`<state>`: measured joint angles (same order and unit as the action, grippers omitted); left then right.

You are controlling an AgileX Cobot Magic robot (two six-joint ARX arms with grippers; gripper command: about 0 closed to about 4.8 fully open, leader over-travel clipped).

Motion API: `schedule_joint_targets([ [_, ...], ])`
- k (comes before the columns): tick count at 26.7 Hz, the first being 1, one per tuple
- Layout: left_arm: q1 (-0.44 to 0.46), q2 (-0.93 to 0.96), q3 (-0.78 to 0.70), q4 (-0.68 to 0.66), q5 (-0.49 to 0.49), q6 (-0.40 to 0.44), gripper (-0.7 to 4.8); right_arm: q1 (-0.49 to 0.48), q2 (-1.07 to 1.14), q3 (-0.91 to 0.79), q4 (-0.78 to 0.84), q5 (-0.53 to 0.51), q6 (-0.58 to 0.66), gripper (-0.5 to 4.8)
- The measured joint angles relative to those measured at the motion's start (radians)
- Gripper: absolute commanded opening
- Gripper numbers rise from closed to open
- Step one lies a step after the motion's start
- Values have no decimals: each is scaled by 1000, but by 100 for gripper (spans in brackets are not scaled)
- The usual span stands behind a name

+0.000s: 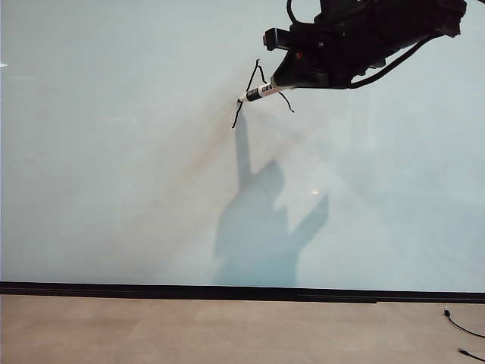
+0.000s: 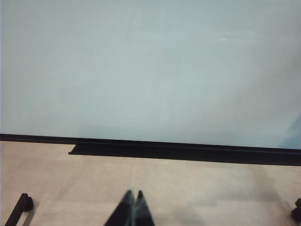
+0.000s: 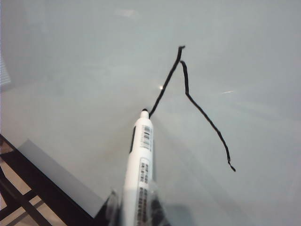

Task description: Pick up the pen on the shelf to the right of the whiteboard and write the letter A.

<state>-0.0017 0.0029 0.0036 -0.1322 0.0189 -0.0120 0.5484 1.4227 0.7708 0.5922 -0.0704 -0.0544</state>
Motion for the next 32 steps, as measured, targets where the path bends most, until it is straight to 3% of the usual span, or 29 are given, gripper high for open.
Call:
schedule_joint_targets([
  [32,0,0,0,0,0,0,-5,-3,-122,-20,-112,147,-39,-9],
])
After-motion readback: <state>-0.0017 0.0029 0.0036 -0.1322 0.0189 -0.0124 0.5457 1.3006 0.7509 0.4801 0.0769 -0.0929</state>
